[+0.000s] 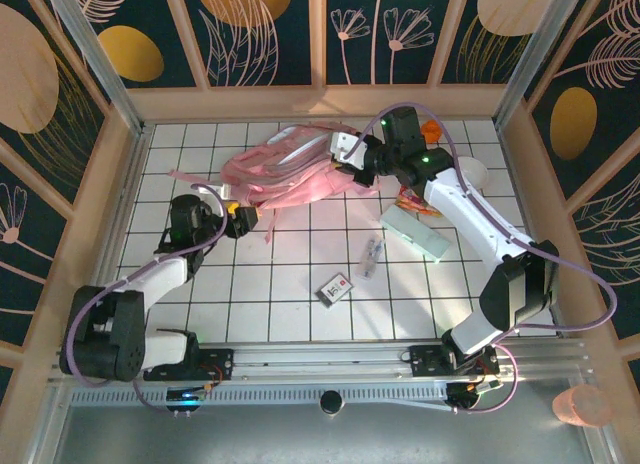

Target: Pack the student bag

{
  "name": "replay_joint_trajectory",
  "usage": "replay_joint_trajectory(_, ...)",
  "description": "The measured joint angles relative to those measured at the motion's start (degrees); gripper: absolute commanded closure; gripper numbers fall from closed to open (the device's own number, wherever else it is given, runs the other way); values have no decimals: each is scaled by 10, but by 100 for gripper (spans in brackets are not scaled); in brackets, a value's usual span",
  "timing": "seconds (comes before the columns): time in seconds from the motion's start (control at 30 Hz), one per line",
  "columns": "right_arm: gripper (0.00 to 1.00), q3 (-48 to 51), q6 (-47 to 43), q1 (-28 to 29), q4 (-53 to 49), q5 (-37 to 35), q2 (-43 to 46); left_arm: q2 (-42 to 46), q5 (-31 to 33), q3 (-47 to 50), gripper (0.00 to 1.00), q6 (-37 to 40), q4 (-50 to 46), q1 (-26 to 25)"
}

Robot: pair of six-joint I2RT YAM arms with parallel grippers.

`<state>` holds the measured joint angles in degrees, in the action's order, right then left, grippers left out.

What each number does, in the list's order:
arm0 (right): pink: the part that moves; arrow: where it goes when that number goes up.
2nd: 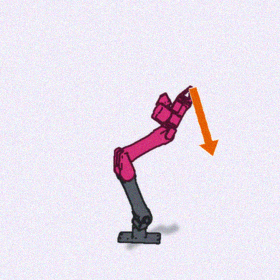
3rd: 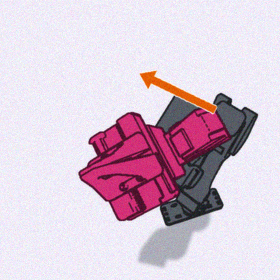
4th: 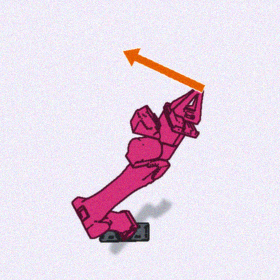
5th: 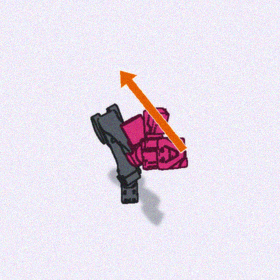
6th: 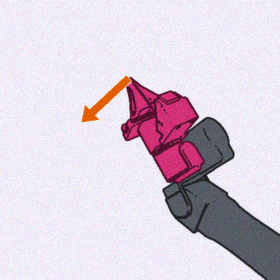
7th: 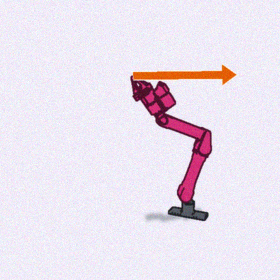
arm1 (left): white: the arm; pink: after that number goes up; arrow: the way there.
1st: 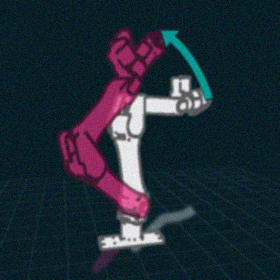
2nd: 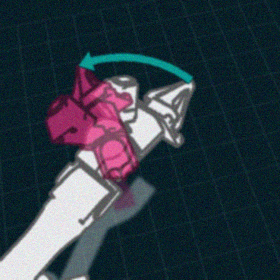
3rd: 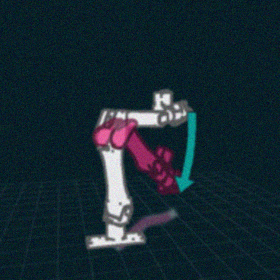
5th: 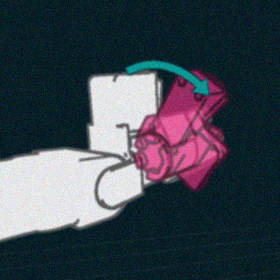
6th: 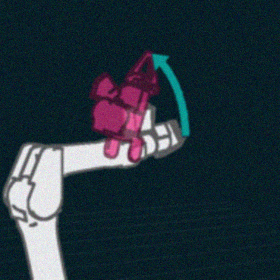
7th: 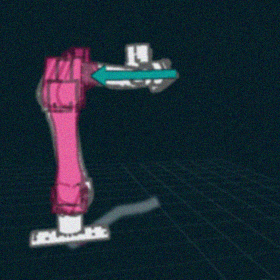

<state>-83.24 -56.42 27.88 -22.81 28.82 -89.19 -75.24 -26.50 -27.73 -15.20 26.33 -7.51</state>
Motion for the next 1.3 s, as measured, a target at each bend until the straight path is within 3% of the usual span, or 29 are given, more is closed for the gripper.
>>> replay_joint_trajectory(0.17,100,-4,9,0,-2,0,0,-48,2,0,39,-18,38,-16)
replay_joint_trajectory(0.27,100,-4,15,0,-2,0,0,-73,2,0,46,-24,53,-32)
replay_joint_trajectory(0.33,100,-4,19,0,-2,-1,0,-88,3,0,53,-31,67,-41)
replay_joint_trajectory(0.57,100,-4,39,0,-1,-13,0,-109,0,0,100,-56,112,-52)
replay_joint_trajectory(0.83,100,-3,116,9,42,-88,0,-79,-33,28,99,-61,140,-52)
replay_joint_trajectory(1.0,100,9,150,22,83,-123,0,-57,-52,37,91,-61,141,-52)
replay_joint_trajectory(1.3,100,23,180,26,104,-122,0,-78,-52,37,69,-57,141,-52)
